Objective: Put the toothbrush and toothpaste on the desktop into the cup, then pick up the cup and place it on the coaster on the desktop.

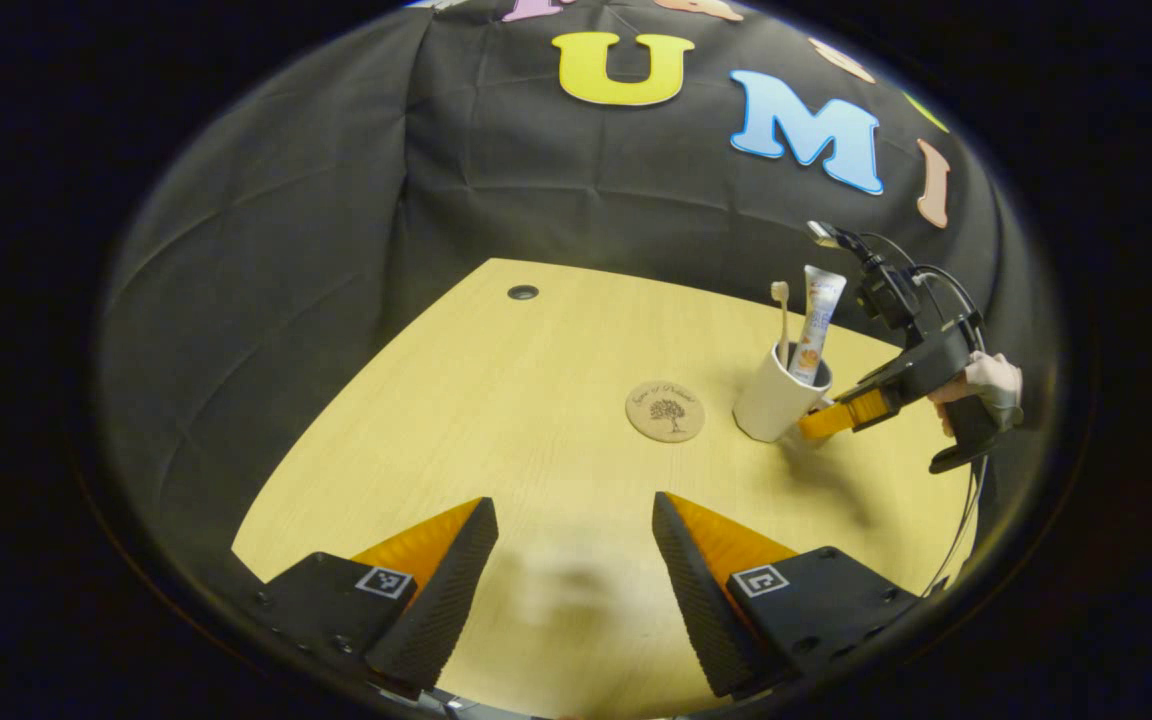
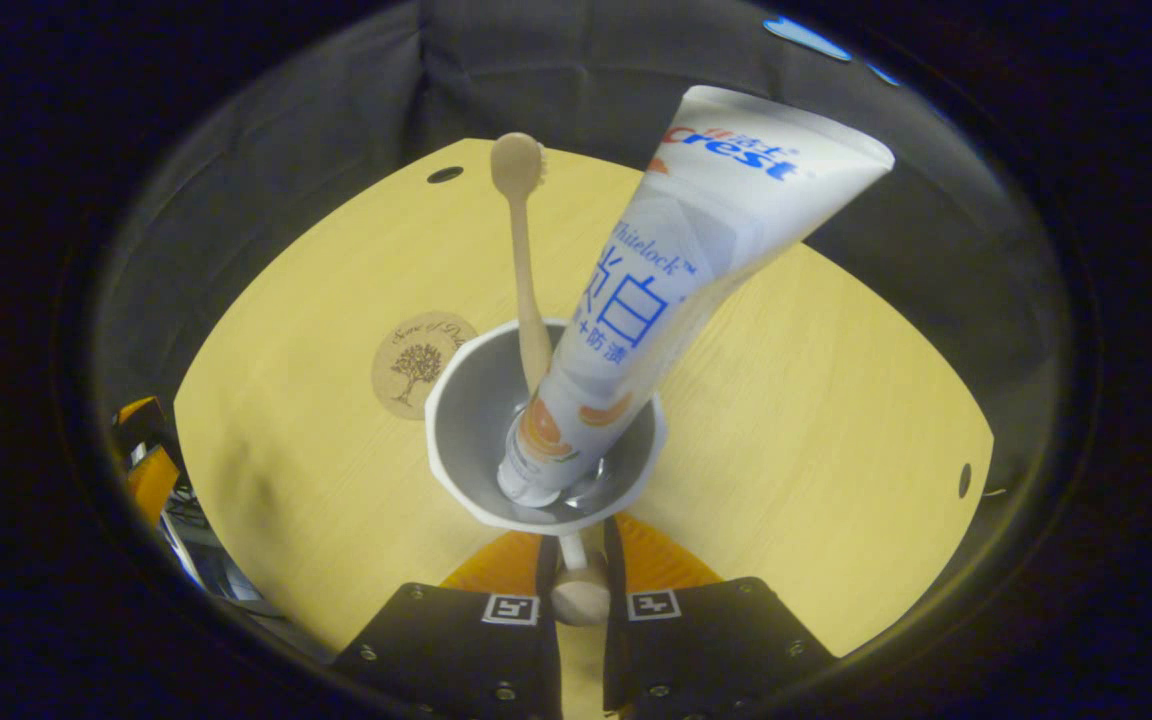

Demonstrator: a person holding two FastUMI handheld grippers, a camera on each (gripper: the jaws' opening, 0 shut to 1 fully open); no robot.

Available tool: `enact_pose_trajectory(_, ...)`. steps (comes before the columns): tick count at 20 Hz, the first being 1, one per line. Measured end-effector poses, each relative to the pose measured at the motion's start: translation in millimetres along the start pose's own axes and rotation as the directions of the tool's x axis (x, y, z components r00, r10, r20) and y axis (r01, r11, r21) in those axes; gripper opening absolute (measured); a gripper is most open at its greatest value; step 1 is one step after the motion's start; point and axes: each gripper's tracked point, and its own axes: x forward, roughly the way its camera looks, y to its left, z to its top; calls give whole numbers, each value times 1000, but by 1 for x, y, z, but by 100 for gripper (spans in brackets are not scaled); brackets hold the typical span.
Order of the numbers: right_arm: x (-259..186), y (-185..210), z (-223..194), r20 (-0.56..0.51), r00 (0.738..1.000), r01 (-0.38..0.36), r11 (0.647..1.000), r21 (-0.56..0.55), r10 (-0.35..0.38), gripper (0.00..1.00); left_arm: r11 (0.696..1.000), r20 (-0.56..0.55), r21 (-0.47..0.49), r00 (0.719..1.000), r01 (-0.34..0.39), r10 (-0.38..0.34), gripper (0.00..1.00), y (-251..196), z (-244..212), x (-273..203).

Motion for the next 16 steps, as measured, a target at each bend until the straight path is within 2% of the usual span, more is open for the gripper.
enact_pose_trajectory(3, -21, 28, 13, 23, 998, -62, 998, 10, 62, 17, 1000, -2, -16, 1000, 7, -7, 97, 3, -4, -1)
enact_pose_trajectory(7, -19, 52, 33, 39, 996, -84, 996, 4, 84, 17, 1000, 14, -26, 1000, 5, -5, 100, 4, 2, -4)
enact_pose_trajectory(12, -9, 75, 57, 32, 996, -79, 996, -47, 80, 17, 999, 29, -51, 999, -14, 16, 97, 21, 3, -16)
enact_pose_trajectory(13, -11, 76, 55, 24, 997, -77, 996, -54, 79, 17, 998, 28, -52, 999, -21, 23, 100, 31, -1, -21)
enact_pose_trajectory(14, -11, 77, 54, 15, 997, -75, 995, -63, 76, 21, 998, 26, -53, 999, -32, 33, 100, 41, -6, -25)
enact_pose_trajectory(15, -11, 74, 54, 2, 997, -76, 995, -71, 76, 17, 998, 24, -56, 999, -42, 44, 100, 48, -7, -28)
enact_pose_trajectory(16, -12, 72, 55, -8, 997, -76, 994, -78, 76, 17, 997, 24, -62, 998, -50, 52, 100, 56, -7, -32)
